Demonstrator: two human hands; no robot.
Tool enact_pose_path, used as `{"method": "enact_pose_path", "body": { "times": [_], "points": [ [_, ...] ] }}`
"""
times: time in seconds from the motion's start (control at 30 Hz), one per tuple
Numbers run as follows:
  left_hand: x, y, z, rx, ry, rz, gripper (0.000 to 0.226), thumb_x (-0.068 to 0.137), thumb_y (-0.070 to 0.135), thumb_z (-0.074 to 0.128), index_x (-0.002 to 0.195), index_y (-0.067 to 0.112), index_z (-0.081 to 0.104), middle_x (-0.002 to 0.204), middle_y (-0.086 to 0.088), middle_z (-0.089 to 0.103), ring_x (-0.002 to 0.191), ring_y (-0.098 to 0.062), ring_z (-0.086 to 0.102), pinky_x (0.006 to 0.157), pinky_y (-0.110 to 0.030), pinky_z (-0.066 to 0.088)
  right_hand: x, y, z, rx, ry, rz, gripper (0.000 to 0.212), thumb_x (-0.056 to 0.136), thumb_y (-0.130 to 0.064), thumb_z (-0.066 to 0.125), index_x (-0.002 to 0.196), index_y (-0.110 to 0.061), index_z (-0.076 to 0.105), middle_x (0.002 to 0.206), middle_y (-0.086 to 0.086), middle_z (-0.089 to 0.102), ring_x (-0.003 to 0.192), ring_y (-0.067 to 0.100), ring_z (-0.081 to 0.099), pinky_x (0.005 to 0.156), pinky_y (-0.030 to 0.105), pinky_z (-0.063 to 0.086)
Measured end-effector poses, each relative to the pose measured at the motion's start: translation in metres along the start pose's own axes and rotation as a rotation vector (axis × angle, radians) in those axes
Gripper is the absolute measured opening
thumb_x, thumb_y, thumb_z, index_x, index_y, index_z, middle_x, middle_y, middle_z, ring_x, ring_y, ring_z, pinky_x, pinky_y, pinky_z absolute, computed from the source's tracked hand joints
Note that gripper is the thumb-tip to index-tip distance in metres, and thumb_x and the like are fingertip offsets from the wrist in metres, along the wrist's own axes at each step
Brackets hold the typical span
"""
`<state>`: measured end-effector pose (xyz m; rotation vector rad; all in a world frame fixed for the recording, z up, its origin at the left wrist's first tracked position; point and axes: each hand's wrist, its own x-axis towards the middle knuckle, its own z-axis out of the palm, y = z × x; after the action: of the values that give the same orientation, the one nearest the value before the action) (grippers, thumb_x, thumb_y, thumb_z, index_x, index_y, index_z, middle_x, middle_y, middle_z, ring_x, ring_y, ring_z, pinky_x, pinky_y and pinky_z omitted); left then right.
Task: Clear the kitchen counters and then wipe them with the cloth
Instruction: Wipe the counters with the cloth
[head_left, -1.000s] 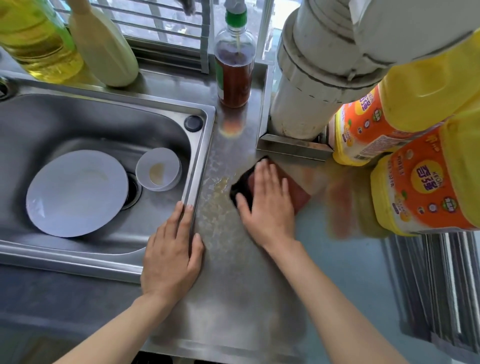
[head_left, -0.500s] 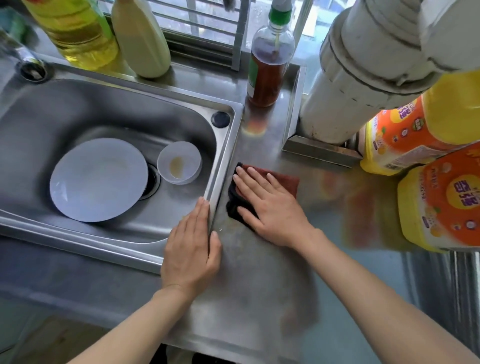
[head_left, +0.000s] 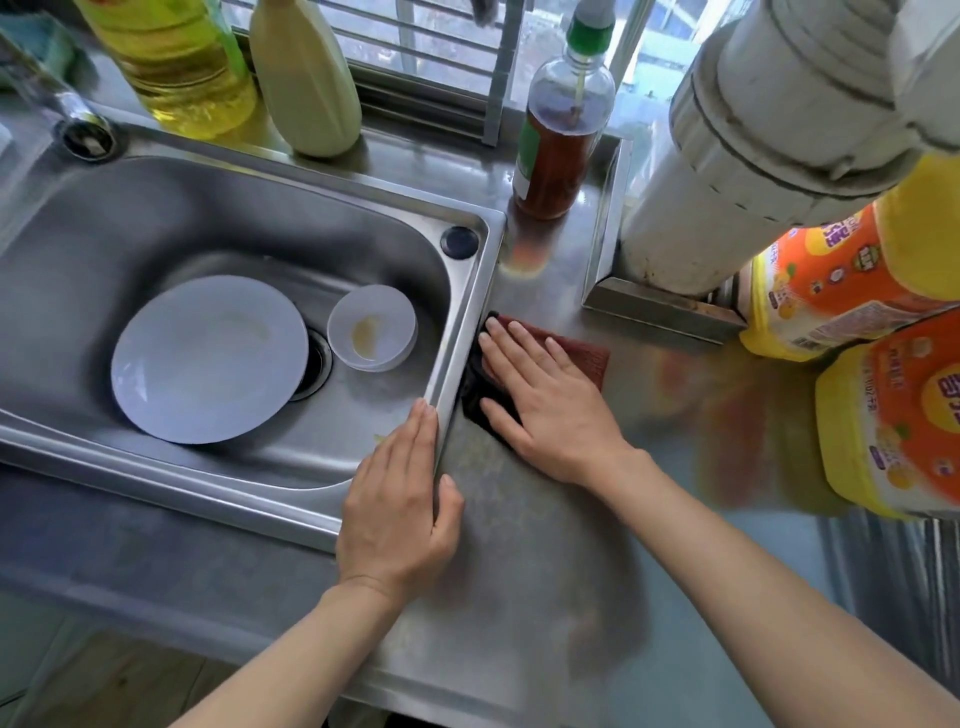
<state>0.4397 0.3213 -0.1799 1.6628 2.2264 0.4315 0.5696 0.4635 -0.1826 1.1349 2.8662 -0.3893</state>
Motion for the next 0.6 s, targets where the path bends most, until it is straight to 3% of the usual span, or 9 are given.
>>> {"method": "enact_pose_path", "body": {
  "times": [0.17, 0.33, 0.47, 0.6],
  "points": [
    [-0.001, -0.001, 0.001, 0.003, 0.002, 0.005, 0.063, 0.083, 0.034, 0.034, 0.138, 0.005, 0.038, 0.143, -0.010, 0.043, 0.127, -0.023, 0.046, 0.104, -0.034, 0.035, 0.050, 0.012, -0.009, 0.023, 0.033, 0.218, 0.063, 0.097, -0.043, 0.030, 0.150, -0.018, 0.006, 0.158, -0.002, -0.001, 0.145, 0.013, -0.002, 0.116, 0.033, -0.003],
    [0.000, 0.001, -0.004, -0.025, -0.031, -0.012, 0.069, 0.083, 0.046, 0.029, 0.142, 0.010, 0.032, 0.148, -0.006, 0.036, 0.129, -0.022, 0.042, 0.106, -0.038, 0.034, 0.019, -0.007, -0.003, 0.005, 0.040, 0.189, 0.065, 0.095, -0.048, 0.024, 0.149, -0.017, 0.010, 0.158, 0.000, 0.005, 0.145, 0.014, 0.002, 0.116, 0.033, -0.001],
    [-0.005, -0.011, -0.020, -0.144, -0.182, 0.066, 0.082, 0.079, 0.068, 0.014, 0.147, 0.022, 0.015, 0.156, 0.006, 0.011, 0.141, -0.009, 0.015, 0.115, -0.031, 0.015, -0.047, -0.049, 0.012, 0.012, 0.012, 0.148, 0.070, 0.088, -0.054, 0.017, 0.149, -0.018, 0.016, 0.157, -0.002, 0.010, 0.144, 0.012, 0.004, 0.115, 0.032, 0.000],
    [-0.029, -0.051, -0.038, 0.144, -0.263, 0.234, 0.090, 0.075, 0.078, 0.001, 0.148, 0.027, 0.009, 0.157, 0.006, 0.001, 0.143, -0.009, 0.002, 0.115, -0.035, -0.001, -0.061, -0.051, 0.013, 0.021, 0.005, 0.178, 0.071, 0.087, -0.057, 0.015, 0.149, -0.023, 0.013, 0.156, -0.009, 0.005, 0.143, 0.008, 0.001, 0.116, 0.035, 0.004]
  ]
}}
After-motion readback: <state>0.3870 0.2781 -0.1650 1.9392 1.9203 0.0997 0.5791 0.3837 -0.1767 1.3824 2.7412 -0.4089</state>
